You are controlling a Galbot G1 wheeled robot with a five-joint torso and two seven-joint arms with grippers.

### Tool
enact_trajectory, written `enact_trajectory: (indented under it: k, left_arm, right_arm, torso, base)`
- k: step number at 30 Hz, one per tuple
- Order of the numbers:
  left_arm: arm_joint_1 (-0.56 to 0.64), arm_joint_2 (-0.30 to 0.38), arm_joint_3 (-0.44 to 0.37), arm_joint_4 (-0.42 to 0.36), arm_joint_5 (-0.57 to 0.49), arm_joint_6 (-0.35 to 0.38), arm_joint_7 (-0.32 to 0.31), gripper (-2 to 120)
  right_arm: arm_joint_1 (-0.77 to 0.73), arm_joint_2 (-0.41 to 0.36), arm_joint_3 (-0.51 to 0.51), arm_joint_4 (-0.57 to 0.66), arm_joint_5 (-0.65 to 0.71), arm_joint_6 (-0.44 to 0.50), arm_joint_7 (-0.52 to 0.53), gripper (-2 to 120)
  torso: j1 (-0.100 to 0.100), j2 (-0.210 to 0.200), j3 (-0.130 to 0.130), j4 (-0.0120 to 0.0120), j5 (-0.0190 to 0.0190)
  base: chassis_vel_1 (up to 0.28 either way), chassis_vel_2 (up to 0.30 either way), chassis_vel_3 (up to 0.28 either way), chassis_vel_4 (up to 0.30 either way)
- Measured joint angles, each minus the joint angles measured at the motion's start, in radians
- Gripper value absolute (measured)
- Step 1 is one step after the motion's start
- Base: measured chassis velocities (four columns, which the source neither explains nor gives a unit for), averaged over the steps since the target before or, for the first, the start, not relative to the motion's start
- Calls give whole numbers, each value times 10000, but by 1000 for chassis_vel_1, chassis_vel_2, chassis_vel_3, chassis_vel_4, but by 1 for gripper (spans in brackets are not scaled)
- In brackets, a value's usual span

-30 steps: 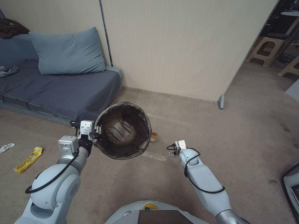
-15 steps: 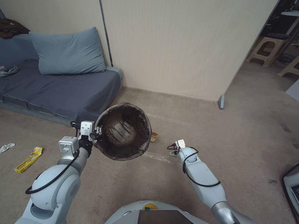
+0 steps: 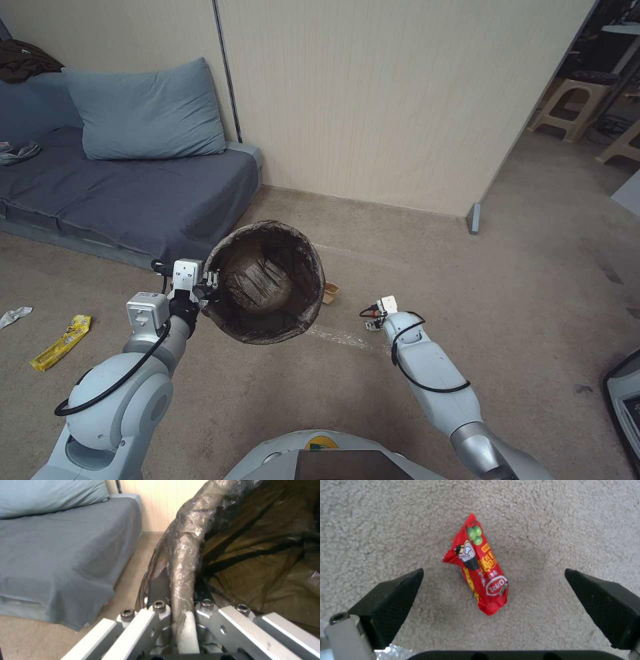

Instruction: Pick up the trash bin, then pick up the garbage from the floor and place it into the trash bin.

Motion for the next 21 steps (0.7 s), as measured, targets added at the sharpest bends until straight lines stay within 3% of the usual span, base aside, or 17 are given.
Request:
enact_trajectory:
  k: [5,21]
  left_arm:
    - [0,13,11,0,9,-10,16,0]
    - [-41,0,-9,0,35,-37,40,0]
  right_arm:
    - [243,-5,-5,-321,-81,39,-32,97]
    - [255,84,-85,-725,-254,456,-333,39]
  torso:
    - [0,0,0,0,0]
    - [-1,2,-2,0,-1]
  base:
    - [0,0,0,0]
    - [0,0,0,0]
